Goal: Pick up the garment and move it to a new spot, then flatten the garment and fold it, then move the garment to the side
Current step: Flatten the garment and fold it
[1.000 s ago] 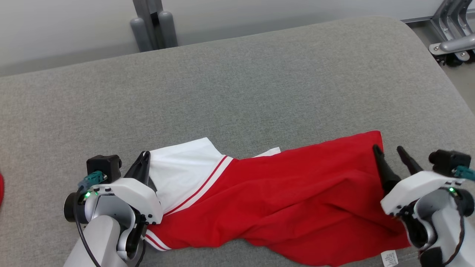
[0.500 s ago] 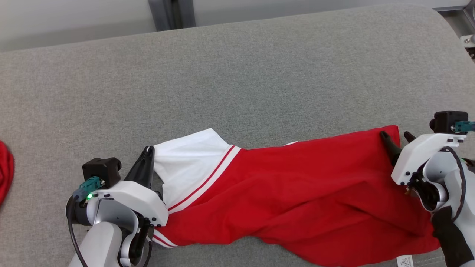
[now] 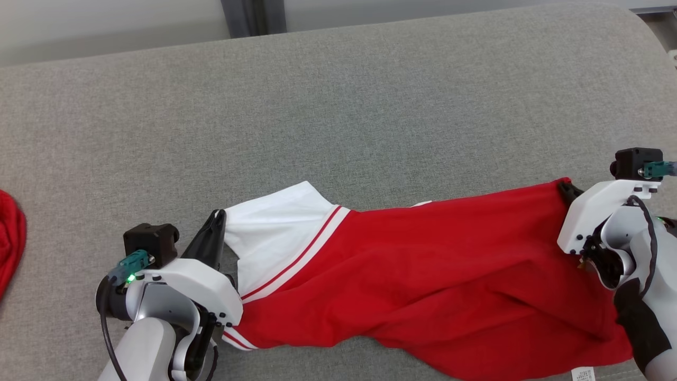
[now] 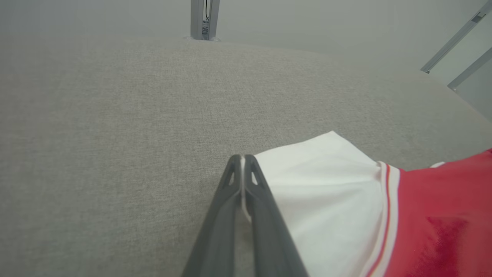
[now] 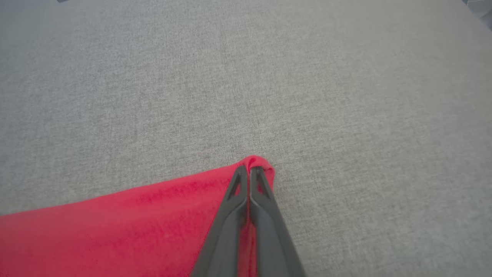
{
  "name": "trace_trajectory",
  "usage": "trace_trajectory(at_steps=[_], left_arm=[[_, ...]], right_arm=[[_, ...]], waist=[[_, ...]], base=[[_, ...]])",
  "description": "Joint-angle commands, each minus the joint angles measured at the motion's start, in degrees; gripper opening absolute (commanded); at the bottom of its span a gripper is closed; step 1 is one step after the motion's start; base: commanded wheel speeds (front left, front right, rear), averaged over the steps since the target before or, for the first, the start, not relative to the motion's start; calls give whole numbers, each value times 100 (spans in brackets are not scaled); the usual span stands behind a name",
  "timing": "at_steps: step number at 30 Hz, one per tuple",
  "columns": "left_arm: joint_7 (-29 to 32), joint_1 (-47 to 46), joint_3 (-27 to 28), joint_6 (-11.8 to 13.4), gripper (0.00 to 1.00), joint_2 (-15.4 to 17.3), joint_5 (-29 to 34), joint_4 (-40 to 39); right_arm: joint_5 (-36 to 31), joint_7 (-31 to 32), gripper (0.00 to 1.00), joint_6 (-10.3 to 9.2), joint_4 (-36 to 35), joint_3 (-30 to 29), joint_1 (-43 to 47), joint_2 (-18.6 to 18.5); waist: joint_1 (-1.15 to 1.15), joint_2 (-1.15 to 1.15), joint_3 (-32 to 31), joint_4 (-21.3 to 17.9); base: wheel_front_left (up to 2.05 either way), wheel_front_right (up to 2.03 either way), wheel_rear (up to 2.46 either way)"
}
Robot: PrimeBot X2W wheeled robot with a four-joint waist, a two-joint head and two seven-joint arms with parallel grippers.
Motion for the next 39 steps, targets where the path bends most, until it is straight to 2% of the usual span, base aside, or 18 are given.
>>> trace_trajectory(at_steps=[1, 11, 17, 22, 25, 29, 33, 39], left_arm=[[-14, 33, 18, -21, 0, 44, -34, -30], [-565, -310, 177, -227, 0, 231, -31, -343], [-910, -948, 449, -456, 0, 549, -54, -745], [-888, -1497, 619, -664, 0, 736, -211, -902], [-779, -1755, 723, -720, 0, 766, -396, -965], [-659, -2022, 839, -755, 0, 917, -491, -891], [-552, -2364, 883, -801, 0, 1026, -551, -690], [-524, -3060, 804, -941, 0, 1154, -513, -235]], right_arm=[[-2, -86, 0, -2, 50, -5, -87, -51], [47, -1247, 0, -2, 146, 22, -283, -119], [490, -1866, 0, -3, -357, 113, -448, -346], [718, -1975, 0, -3, -919, 402, -630, -626], [743, -2029, 0, -3, -1301, 597, -740, -835], [789, -1963, 0, -3, -1618, 774, -910, -938], [732, -1815, 0, -3, -1653, 875, -1171, -962], [558, -1690, 0, -3, -1318, 932, -1627, -849]], waist=[[0, 0, -4, 8], [0, 0, -316, 71], [0, 0, -746, 143], [0, 0, -1022, 169], [0, 0, -1175, 161], [0, 0, -1363, 116], [0, 0, -1428, 106], [0, 0, -1285, 145]], base=[[0, 0, 0], [0, 0, 0], [0, 0, 0], [0, 0, 0], [0, 0, 0], [0, 0, 0], [0, 0, 0], [0, 0, 0]])
